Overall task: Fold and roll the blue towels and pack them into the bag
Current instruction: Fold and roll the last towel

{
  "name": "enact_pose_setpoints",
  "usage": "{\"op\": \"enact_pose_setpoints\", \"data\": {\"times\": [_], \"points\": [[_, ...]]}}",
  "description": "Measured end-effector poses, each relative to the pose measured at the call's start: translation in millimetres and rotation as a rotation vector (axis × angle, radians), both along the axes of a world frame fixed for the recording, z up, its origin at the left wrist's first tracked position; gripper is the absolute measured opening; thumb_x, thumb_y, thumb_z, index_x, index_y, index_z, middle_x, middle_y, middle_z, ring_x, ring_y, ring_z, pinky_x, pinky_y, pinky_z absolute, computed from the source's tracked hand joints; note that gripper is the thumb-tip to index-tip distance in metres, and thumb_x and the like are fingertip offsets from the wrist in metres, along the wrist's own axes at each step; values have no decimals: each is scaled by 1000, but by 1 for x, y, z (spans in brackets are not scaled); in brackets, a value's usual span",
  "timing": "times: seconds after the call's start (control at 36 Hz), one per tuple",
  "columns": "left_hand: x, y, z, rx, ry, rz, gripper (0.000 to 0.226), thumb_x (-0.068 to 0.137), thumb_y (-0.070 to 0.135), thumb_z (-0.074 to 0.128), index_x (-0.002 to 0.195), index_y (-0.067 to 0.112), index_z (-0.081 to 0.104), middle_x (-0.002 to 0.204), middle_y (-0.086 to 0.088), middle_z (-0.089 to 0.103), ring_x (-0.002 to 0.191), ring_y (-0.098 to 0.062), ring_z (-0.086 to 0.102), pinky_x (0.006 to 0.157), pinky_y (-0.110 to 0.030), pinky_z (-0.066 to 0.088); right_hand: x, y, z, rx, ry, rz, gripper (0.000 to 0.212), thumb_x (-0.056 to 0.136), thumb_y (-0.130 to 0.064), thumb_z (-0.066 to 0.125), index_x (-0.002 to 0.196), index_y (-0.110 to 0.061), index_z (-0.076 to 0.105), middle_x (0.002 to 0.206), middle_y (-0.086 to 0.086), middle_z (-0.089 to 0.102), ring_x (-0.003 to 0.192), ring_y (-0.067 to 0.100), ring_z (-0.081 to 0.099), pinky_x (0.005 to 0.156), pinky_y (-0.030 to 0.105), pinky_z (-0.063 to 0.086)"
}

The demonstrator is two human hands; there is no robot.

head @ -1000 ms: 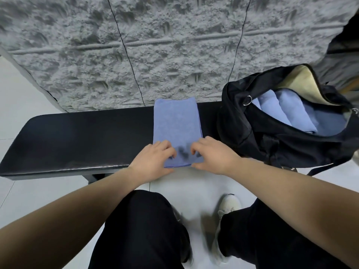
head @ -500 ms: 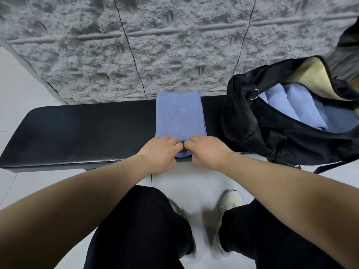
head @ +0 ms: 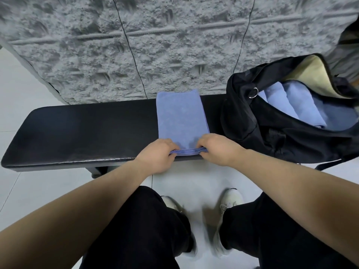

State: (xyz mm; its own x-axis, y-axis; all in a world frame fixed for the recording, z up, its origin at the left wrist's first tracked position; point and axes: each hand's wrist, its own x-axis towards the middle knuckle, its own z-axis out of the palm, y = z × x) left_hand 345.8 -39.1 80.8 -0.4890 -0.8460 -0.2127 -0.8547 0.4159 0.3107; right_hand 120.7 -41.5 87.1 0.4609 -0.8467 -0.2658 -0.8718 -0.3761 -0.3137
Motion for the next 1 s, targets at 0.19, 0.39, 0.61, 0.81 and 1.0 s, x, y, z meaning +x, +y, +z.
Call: {"op": "enact_pose_setpoints", "data": {"times": [0.19, 0.39, 0.61, 0.81, 1.0], "points": [[6, 2, -5, 90, 100, 80, 13, 98, 21, 49, 108, 28, 55, 88, 13, 60, 84, -14, 55, 68, -25, 42, -12, 0, 7, 174, -136, -91, 23, 99, -26, 53, 113, -18, 70, 108, -2, 66, 99, 13, 56, 86, 25, 42], [9, -1, -6, 60, 205, 94, 13, 98, 14, 49, 104, 25, 53, 92, 13, 49, 80, -12, 52, 74, -27, 46, -15, -1, 2, 205, -318, -239, 8, 94, -20, 60, 99, -26, 61, 89, -4, 64, 72, 7, 55, 64, 17, 45], [12, -4, -5, -37, 172, -27, 16, 98, 11, 50, 106, 20, 61, 103, 8, 49, 86, -16, 52, 80, -33, 46, -14, -3, -2, -22, -87, -51, 16, 94, -18, 55, 99, -18, 70, 98, -5, 54, 95, 16, 47, 85, 27, 41], [13, -8, -6, -318, -17, -204, 29, 83, -2, 65, 103, 16, 75, 94, -2, 60, 75, -26, 56, 60, -39, 48, -6, -3, -1, -187, -74, 43, 25, 89, -7, 56, 112, -15, 63, 104, 4, 57, 97, 26, 48, 86, 37, 41], [0, -8, -11, -287, -124, -126, 31, 83, -4, 55, 102, 15, 71, 89, -2, 53, 66, -20, 40, 52, -34, 35, 3, 2, -4, -160, 45, 112, 35, 83, 7, 47, 105, -18, 56, 93, -1, 47, 85, 24, 48, 64, 34, 38]]}}
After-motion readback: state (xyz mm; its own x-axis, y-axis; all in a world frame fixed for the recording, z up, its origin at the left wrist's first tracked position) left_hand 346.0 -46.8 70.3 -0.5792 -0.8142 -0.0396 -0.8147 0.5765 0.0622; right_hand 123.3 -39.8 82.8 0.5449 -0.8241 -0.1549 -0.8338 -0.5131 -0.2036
